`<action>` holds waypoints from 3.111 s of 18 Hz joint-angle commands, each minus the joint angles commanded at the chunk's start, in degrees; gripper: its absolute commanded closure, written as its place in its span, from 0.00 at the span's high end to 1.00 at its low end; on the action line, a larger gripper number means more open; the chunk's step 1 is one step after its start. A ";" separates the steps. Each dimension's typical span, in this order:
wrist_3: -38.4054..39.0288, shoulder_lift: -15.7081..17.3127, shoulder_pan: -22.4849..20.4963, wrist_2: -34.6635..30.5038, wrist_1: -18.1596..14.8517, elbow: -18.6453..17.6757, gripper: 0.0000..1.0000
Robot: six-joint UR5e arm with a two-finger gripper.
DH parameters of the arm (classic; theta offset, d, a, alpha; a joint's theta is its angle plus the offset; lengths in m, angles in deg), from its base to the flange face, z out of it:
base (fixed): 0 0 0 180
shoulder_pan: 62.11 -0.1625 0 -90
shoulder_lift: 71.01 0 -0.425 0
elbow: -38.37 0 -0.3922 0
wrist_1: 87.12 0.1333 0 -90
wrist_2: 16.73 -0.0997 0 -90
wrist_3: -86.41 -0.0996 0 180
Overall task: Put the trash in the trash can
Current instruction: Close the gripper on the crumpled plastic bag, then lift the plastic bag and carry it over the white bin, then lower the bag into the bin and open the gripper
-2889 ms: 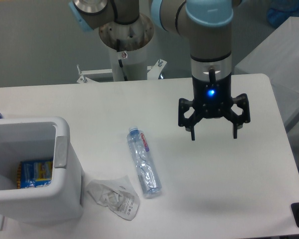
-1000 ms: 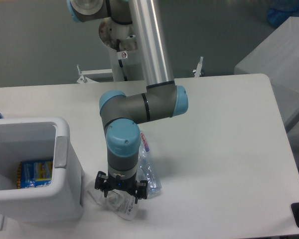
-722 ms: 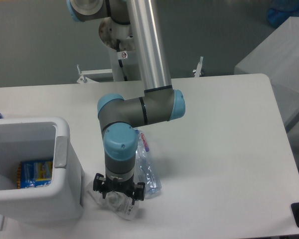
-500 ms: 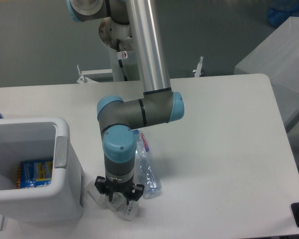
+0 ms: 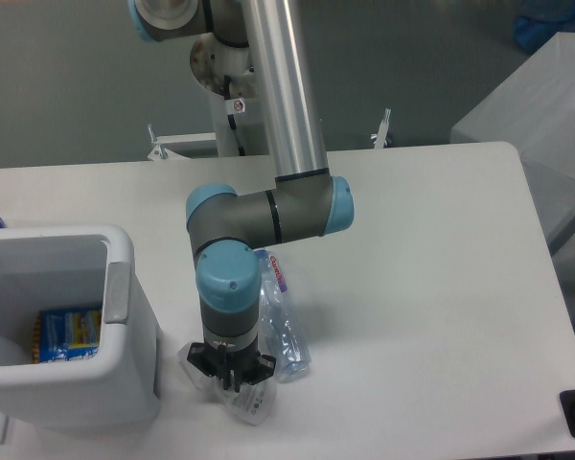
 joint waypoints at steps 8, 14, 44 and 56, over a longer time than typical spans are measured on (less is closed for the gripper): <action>1.40 5.80 -6.40 11.40 -0.09 4.56 0.00; 11.15 7.38 -11.86 19.33 -0.09 15.72 0.00; 15.82 22.24 9.14 21.09 -0.35 1.68 0.00; 11.69 22.42 9.23 18.28 -0.35 -2.37 0.04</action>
